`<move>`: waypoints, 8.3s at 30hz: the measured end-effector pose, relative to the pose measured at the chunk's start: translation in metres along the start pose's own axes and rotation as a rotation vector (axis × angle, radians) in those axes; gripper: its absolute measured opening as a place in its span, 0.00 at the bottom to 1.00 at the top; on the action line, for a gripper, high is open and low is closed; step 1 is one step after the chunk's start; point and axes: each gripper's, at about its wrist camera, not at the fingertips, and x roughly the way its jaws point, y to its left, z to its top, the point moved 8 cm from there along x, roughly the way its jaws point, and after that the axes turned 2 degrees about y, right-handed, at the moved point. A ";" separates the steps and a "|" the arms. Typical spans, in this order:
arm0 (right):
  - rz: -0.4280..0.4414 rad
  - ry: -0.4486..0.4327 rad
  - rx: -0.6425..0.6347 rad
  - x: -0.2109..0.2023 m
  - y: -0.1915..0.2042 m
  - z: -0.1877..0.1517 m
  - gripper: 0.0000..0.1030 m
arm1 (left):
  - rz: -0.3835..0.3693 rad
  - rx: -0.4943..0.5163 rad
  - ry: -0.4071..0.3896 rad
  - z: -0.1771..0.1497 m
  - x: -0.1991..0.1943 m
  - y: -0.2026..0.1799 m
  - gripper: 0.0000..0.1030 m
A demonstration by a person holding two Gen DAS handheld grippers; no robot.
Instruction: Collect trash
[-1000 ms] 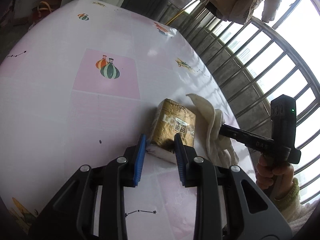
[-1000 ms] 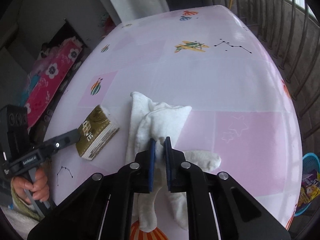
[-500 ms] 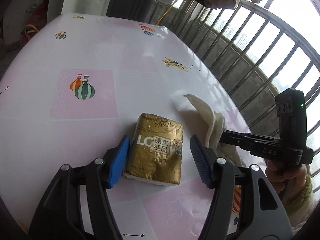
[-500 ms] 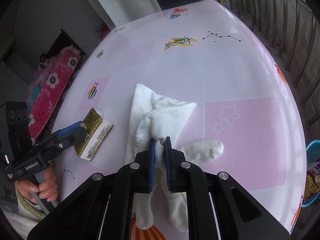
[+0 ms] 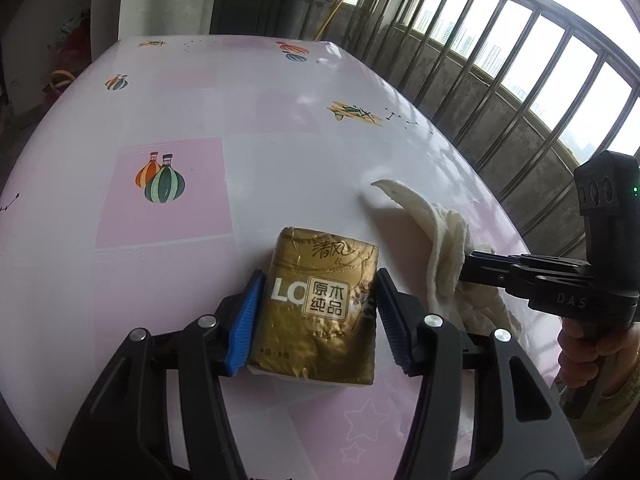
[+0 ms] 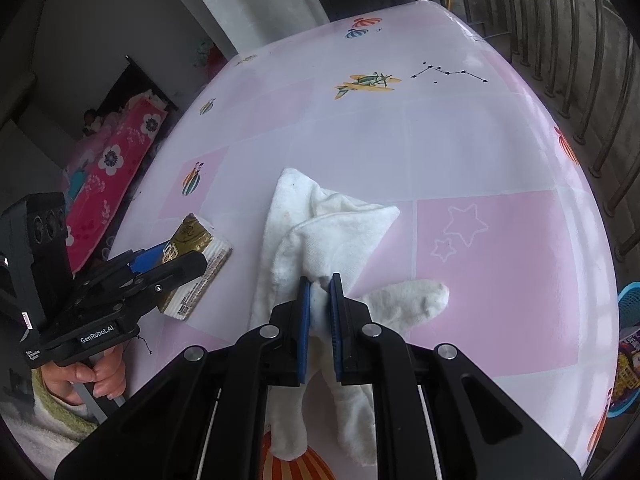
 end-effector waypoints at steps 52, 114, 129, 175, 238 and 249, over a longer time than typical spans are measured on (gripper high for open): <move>-0.075 0.000 -0.099 -0.007 0.013 -0.026 0.17 | 0.185 0.034 0.037 -0.032 -0.021 -0.009 0.51; 0.168 -0.326 0.058 -0.126 0.005 0.024 0.10 | 0.131 0.083 -0.201 0.006 -0.089 -0.039 0.50; 0.177 -0.393 0.127 -0.155 -0.024 0.015 0.10 | 0.104 0.132 -0.229 0.017 -0.093 -0.064 0.50; -0.391 -0.742 0.932 -0.270 -0.348 -0.138 0.10 | -0.475 0.427 0.265 0.051 0.125 -0.429 0.50; -0.542 -0.283 0.026 -0.150 -0.023 -0.087 0.94 | 0.358 -0.027 -0.123 -0.032 -0.065 -0.093 0.91; -0.652 -0.178 0.070 -0.153 -0.051 -0.115 0.94 | 0.356 0.009 -0.066 -0.038 -0.052 -0.102 0.91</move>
